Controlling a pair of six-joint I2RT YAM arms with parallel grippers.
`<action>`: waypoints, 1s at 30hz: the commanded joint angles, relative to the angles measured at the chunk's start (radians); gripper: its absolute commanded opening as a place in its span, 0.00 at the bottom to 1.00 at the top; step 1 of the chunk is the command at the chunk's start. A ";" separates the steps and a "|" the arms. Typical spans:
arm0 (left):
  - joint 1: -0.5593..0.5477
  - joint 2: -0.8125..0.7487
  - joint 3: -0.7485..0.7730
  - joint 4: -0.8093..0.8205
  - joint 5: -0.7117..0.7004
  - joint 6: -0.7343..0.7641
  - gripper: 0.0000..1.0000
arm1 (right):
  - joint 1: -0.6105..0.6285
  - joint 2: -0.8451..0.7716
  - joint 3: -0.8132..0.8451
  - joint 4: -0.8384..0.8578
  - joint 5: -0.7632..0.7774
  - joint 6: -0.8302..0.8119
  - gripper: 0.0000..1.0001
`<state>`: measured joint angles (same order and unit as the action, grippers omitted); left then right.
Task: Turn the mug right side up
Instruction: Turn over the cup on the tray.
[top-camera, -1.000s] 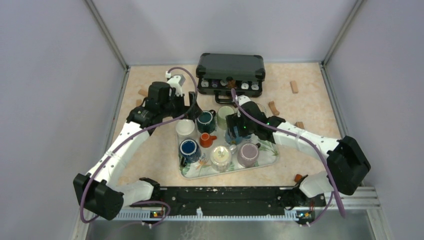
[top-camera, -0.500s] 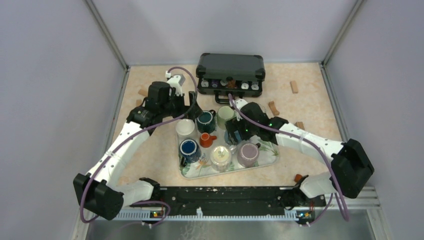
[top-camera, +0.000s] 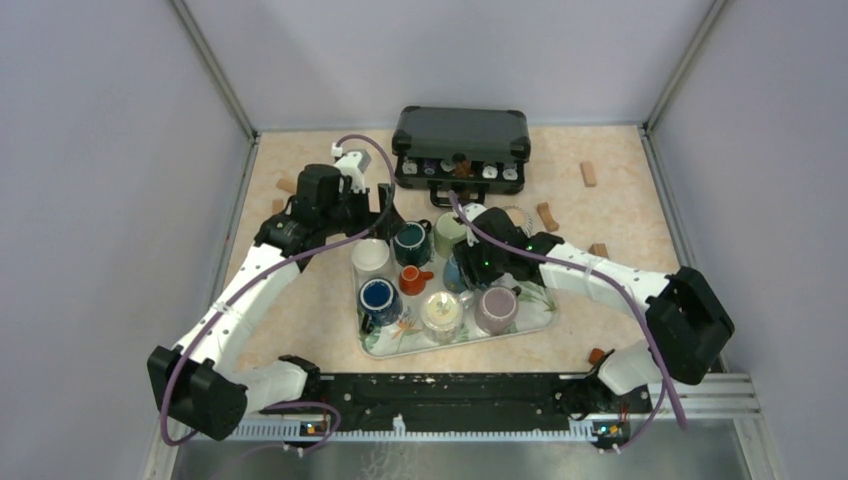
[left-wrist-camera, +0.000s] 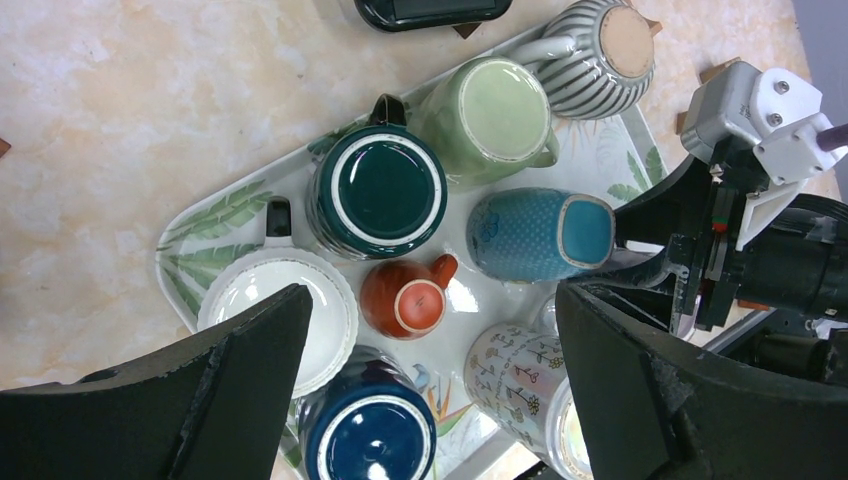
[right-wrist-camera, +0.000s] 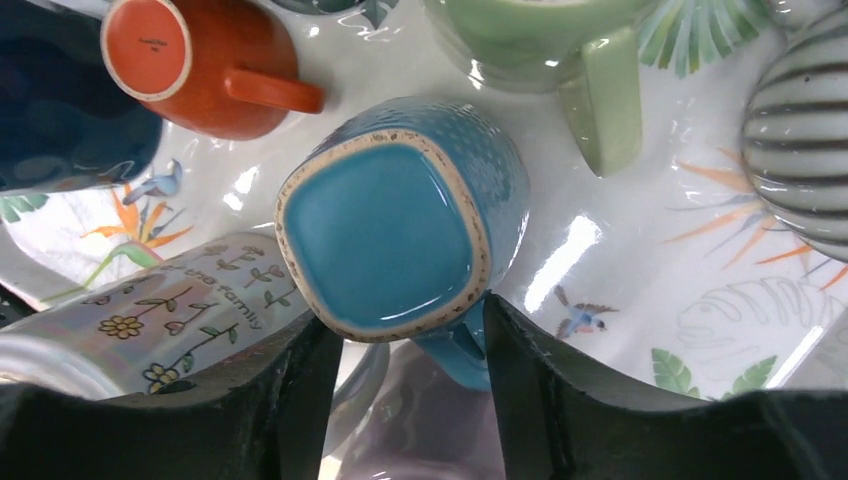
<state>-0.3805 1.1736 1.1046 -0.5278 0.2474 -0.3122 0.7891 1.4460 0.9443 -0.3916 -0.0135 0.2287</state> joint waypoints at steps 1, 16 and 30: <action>-0.001 -0.017 -0.006 0.043 0.017 -0.005 0.99 | 0.033 0.006 0.057 0.033 0.011 0.042 0.52; -0.001 -0.014 -0.014 0.053 0.025 -0.011 0.99 | 0.056 0.044 0.065 -0.009 0.092 -0.026 0.43; -0.001 -0.020 -0.019 0.054 0.023 -0.011 0.99 | 0.071 0.074 0.087 0.017 0.124 -0.082 0.34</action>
<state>-0.3805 1.1732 1.0908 -0.5220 0.2581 -0.3157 0.8410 1.5181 0.9714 -0.4042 0.0746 0.1761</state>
